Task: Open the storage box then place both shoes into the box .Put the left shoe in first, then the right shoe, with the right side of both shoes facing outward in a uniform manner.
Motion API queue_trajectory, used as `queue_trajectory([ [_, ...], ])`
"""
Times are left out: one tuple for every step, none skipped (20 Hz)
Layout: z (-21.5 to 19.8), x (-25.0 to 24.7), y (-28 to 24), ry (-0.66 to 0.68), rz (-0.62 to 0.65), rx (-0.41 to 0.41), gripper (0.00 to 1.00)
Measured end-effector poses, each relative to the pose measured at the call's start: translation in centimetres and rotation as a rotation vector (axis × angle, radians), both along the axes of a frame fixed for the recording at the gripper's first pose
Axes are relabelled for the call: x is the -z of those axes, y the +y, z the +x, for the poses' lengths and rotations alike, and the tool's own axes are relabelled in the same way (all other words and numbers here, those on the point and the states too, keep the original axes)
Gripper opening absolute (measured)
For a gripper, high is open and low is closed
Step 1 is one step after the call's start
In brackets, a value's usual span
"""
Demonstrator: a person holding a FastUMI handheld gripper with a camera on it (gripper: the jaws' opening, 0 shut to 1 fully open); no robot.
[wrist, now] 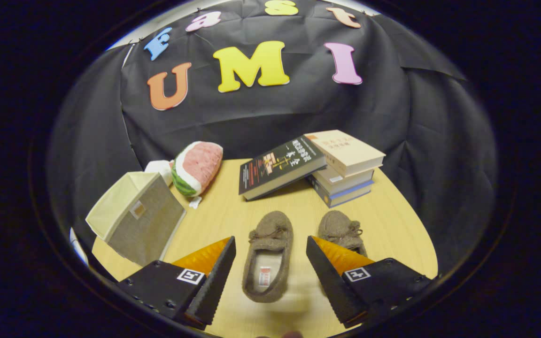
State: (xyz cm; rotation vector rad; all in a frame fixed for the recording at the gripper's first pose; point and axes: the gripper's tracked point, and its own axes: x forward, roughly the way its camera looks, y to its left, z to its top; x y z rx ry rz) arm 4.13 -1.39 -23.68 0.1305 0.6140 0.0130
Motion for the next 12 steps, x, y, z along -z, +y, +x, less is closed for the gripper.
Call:
queue_trajectory([
  [0.4,1.3,-0.1,0.035,0.0,-0.003,0.92],
  [0.7,2.8,-0.2,0.065,0.002,-0.007,0.87],
  [1.1,3.8,-0.3,0.085,-0.003,-0.01,0.83],
  [1.5,4.9,-0.6,0.101,-0.016,-0.011,0.79],
  [1.9,5.6,-0.7,0.111,-0.019,-0.015,0.77],
  [2.2,6.6,-0.7,0.127,-0.024,-0.014,0.77],
  [2.3,7.5,-0.8,0.144,-0.029,-0.01,0.78],
  [2.6,8.2,-0.8,0.16,-0.029,-0.009,0.69],
  [2.7,8.9,-0.8,0.175,-0.032,-0.007,0.6],
  [2.9,9.4,-1.0,0.187,-0.035,0.001,0.52],
  [3.1,9.7,-1.3,0.201,-0.04,0.022,0.43],
  [3.1,10.0,-1.3,0.218,-0.032,0.034,0.34],
])
